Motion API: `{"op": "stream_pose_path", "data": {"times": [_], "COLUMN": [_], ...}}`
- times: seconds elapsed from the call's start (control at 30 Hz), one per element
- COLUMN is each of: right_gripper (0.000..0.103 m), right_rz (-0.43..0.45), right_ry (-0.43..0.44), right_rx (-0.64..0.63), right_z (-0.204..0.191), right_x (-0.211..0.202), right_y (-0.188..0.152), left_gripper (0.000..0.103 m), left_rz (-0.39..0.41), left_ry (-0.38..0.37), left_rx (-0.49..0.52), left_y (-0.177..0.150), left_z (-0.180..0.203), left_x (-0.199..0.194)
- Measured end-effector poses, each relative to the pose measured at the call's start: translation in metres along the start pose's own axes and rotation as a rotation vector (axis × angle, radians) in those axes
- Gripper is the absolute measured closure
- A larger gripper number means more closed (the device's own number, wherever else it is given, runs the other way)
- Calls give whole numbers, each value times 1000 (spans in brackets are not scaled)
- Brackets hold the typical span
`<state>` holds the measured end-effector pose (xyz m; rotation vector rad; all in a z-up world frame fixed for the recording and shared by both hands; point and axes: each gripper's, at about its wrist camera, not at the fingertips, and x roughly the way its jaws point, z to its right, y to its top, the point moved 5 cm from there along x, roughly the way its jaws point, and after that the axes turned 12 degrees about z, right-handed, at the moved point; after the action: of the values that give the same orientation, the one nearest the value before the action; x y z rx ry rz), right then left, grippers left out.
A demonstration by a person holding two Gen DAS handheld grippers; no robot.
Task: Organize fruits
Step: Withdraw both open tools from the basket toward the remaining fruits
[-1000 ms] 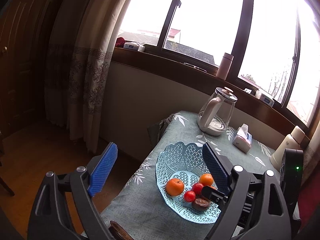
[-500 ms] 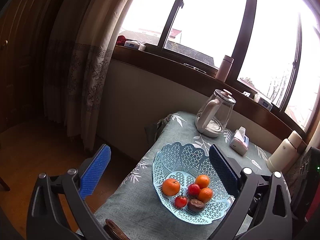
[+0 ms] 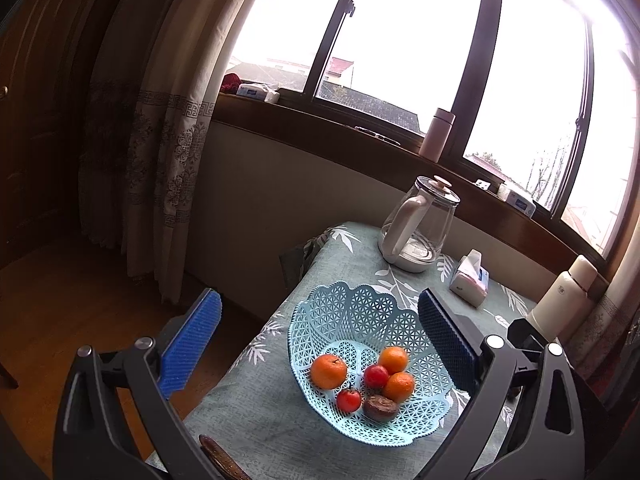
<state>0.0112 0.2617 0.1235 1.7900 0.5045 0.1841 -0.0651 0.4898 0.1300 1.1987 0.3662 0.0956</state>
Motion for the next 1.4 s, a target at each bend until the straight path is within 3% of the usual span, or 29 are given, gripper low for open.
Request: {"op": "stream_pose_path", "data": {"times": [0.37,0.67,1.4], "right_gripper": [5,5,5], "right_rz": [18,-40,-84], "right_ry": [-46,-83,-231], "right_rx": [-11,-17,-12], "right_z": [22,43,116], "right_x": [-8,-7,-19], "right_y": [5,0,-8], "left_gripper": [3,3,3], "left_rz": [-6,-7,-48], "left_ry": [-29,-41,-90], "left_rx": [38,82,143], "left_y": [-6,-11,-28], "left_z": [15,28,54], "left_x": [0,-1,4]}}
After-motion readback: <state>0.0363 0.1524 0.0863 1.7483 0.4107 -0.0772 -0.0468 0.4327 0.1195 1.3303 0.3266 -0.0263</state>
